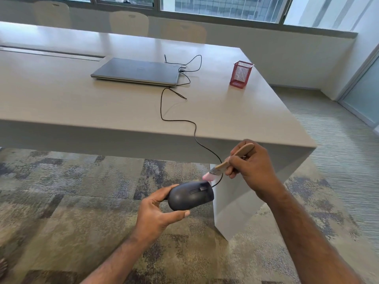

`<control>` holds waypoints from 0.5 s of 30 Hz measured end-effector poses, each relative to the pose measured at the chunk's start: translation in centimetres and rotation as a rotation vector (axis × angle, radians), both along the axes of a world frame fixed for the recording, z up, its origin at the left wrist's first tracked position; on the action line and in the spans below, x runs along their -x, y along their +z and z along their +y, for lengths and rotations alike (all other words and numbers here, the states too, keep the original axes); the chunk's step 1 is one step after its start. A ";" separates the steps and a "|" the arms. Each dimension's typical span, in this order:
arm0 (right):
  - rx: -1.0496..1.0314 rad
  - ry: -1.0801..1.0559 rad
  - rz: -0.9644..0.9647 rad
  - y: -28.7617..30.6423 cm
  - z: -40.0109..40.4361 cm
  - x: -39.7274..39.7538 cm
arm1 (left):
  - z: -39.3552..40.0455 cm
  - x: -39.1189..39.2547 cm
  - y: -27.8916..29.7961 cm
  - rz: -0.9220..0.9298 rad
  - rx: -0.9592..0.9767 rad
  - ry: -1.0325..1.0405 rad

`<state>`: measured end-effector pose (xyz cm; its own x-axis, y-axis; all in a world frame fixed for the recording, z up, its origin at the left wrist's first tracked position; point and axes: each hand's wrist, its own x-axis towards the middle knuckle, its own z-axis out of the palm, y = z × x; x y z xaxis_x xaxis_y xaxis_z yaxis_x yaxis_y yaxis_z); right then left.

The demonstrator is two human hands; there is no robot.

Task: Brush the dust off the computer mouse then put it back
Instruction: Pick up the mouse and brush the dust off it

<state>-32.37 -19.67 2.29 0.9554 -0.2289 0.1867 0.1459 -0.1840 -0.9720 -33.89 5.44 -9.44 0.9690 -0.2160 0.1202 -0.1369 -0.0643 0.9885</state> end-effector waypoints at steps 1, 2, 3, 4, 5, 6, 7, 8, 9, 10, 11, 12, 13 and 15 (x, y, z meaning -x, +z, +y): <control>-0.011 0.020 0.000 0.1 0.2 0.0 | -0.1 0.0 0.1 -0.003 -0.003 -0.002; -0.007 0.045 0.007 0.2 0.4 -0.1 | -0.1 0.0 0.1 -0.007 -0.002 -0.003; 0.008 0.066 0.020 0.2 0.5 -0.1 | -0.1 -0.1 0.1 -0.011 0.000 -0.006; 0.027 0.077 0.034 0.1 0.6 -0.2 | -0.1 -0.1 0.0 -0.015 0.001 -0.009; 0.049 0.074 0.047 0.0 0.7 -0.3 | -0.1 -0.1 -0.1 -0.020 0.002 -0.011; 0.070 0.059 0.061 -0.1 0.7 -0.4 | -0.1 -0.1 -0.3 -0.025 0.002 -0.010; 0.094 0.038 0.073 -0.2 0.6 -0.6 | 0.0 -0.1 -0.5 -0.033 0.000 -0.007; 0.126 0.015 0.082 -0.3 0.5 -0.8 | 0.0 -0.1 -0.6 -0.037 -0.001 -0.003; 0.159 -0.008 0.087 -0.4 0.4 -1.0 | 0.0 0.0 -0.7 -0.037 0.000 0.000; 0.189 -0.030 0.087 -0.5 0.3 -1.2 | 0.0 0.0 -0.8 -0.034 0.002 0.005; 0.211 -0.052 0.086 -0.5 0.2 -1.4 | 0.0 0.0 -0.9 -0.030 0.005 0.012; 0.221 -0.070 0.084 -0.5 0.2 -1.6 | 0.0 0.0 -0.9 -0.026 0.009 0.017; 0.216 -0.081 0.077 -0.4 0.3 -1.7 | 0.0 0.0 -0.9 -0.021 0.012 0.020; 0.181 -0.080 0.048 0.0 0.8 -1.8 | 0.0 -0.1 -1.0 -0.018 0.015 0.019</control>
<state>-30.59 -18.92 2.29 0.9441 -0.2716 0.1867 0.0782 -0.3656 -0.9275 -33.83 5.41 -10.47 0.9705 -0.1961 0.1402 -0.1531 -0.0522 0.9868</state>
